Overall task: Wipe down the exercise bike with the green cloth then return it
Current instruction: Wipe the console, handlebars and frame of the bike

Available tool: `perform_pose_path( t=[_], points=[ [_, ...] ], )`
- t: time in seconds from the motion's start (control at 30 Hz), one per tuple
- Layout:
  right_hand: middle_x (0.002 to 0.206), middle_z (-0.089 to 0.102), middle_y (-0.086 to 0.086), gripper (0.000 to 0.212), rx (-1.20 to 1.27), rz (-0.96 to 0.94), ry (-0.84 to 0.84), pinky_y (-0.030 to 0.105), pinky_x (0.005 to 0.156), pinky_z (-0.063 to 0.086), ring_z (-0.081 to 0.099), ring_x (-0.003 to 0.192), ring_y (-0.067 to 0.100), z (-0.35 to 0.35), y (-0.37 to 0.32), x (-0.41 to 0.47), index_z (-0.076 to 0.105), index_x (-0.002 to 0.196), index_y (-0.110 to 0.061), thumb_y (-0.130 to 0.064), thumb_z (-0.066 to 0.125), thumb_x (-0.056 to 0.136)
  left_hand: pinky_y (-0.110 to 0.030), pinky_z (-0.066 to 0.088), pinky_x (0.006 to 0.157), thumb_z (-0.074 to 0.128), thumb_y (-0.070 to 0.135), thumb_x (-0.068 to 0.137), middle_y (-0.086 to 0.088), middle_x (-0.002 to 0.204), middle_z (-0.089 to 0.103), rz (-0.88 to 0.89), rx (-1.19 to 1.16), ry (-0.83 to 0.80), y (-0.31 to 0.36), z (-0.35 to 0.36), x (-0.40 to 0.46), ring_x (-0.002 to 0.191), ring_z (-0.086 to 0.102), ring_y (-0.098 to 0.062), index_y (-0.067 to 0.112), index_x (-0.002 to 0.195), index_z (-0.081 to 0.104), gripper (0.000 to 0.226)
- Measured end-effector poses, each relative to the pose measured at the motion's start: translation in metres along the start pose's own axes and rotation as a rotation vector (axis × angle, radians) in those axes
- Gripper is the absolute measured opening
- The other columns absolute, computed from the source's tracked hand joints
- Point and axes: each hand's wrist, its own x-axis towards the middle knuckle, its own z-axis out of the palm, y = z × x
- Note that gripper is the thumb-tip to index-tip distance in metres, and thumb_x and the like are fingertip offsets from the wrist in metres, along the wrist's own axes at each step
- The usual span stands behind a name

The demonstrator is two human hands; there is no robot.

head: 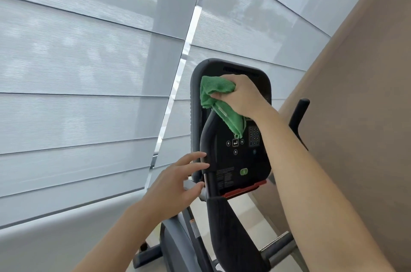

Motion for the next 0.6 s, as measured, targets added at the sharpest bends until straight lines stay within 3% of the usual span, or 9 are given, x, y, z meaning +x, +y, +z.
perform_pose_path(
  t=[0.07,0.1,0.2,0.3,0.37,0.47,0.53,0.6],
  points=[
    [0.111,0.068,-0.004,0.026,-0.09,-0.09,0.277,0.02,0.088,0.052,0.065,0.099,0.005,0.019,0.005,-0.017,0.076,0.099,-0.031,-0.007,0.077,0.089,-0.032,0.057,0.097,0.063,0.036,0.094,0.042,0.157,0.031,-0.034,0.007,-0.062,-0.003,-0.003,-0.007,0.109,0.071,-0.014,0.05,0.138,0.06,0.046],
    [0.122,0.064,0.001,0.03,-0.196,-0.141,0.384,0.027,0.094,0.052,0.062,0.108,0.014,0.027,0.007,-0.025,0.077,0.108,-0.024,-0.002,0.075,0.088,-0.035,0.058,0.095,0.062,0.037,0.093,0.043,0.158,0.028,-0.051,0.008,-0.08,-0.004,-0.003,-0.01,0.107,0.072,-0.023,0.053,0.139,0.057,0.049],
    [0.145,0.051,0.013,0.045,-0.452,-0.185,0.546,0.048,0.102,0.051,0.049,0.128,0.034,0.054,0.009,-0.047,0.073,0.126,-0.012,-0.003,0.079,0.083,-0.037,0.06,0.091,0.061,0.034,0.091,0.045,0.158,0.026,-0.089,-0.018,-0.091,-0.011,-0.006,-0.015,0.108,0.071,-0.029,0.057,0.136,0.056,0.051],
    [0.156,0.037,0.016,0.048,-0.444,-0.142,0.533,0.05,0.117,0.043,0.034,0.143,0.038,0.089,0.006,-0.069,0.07,0.133,-0.011,-0.03,0.073,0.089,-0.033,0.06,0.09,0.061,0.034,0.091,0.046,0.156,0.027,-0.107,-0.049,-0.083,-0.015,-0.01,-0.017,0.105,0.071,-0.02,0.059,0.132,0.058,0.048],
    [0.158,0.034,0.014,0.049,-0.388,-0.124,0.504,0.045,0.12,0.04,0.03,0.145,0.035,0.105,0.008,-0.081,0.071,0.132,-0.01,-0.038,0.063,0.092,-0.03,0.058,0.093,0.063,0.035,0.091,0.047,0.155,0.03,-0.108,-0.062,-0.069,-0.017,-0.013,-0.017,0.113,0.066,-0.003,0.057,0.131,0.061,0.046],
    [0.154,0.039,0.015,0.042,-0.377,-0.099,0.41,0.05,0.116,0.047,0.035,0.14,0.035,0.121,0.02,-0.102,0.07,0.135,-0.009,-0.021,0.065,0.094,-0.03,0.053,0.101,0.066,0.032,0.091,0.043,0.155,0.035,-0.11,-0.066,-0.056,-0.019,-0.017,-0.014,0.131,0.052,0.009,0.052,0.129,0.065,0.043],
    [0.15,0.043,0.017,0.046,-0.407,-0.093,0.319,0.055,0.108,0.05,0.04,0.134,0.036,0.13,0.026,-0.117,0.069,0.137,-0.01,-0.008,0.072,0.091,-0.032,0.053,0.101,0.068,0.027,0.092,0.039,0.154,0.04,-0.109,-0.071,-0.046,-0.02,-0.018,-0.012,0.131,0.053,0.007,0.05,0.128,0.068,0.042],
    [0.147,0.045,0.014,0.048,-0.414,-0.084,0.252,0.056,0.102,0.051,0.042,0.131,0.035,0.131,0.027,-0.125,0.069,0.136,-0.014,-0.007,0.075,0.088,-0.031,0.055,0.098,0.069,0.023,0.093,0.038,0.149,0.045,-0.107,-0.092,-0.039,-0.019,-0.021,-0.01,0.126,0.057,0.004,0.048,0.124,0.07,0.04]
  ],
)
